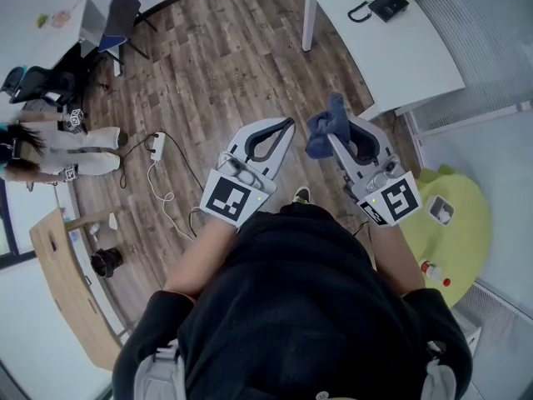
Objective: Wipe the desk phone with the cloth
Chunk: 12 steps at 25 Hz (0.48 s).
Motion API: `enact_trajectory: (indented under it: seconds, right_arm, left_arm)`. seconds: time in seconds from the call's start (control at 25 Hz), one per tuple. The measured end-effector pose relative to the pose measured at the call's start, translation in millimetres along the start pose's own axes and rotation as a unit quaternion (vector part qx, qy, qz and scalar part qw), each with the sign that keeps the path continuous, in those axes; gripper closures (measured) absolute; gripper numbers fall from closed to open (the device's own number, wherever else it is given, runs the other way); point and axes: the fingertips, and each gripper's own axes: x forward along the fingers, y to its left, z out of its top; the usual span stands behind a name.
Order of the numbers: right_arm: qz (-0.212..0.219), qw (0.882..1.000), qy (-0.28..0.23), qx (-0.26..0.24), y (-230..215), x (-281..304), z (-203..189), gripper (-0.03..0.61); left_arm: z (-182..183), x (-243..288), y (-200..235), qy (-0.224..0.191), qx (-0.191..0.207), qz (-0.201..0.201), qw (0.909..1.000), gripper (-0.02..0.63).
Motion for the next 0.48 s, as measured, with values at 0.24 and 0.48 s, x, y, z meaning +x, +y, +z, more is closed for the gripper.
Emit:
enact_trajectory:
  seconds: [0.24,0.48]
  right_arm:
    - [0.011,1.000,0.001,0.003,-32,8,-5,0.472]
    - [0.014,1.000,0.007,0.007,-53,25,-10,0.472]
  left_arm:
    - [-3,30,11,0.005,0.004,0.012,0.9999,0.603]
    - [-4,48,27,0.005,-0.002,0.014,0.9999,0.603]
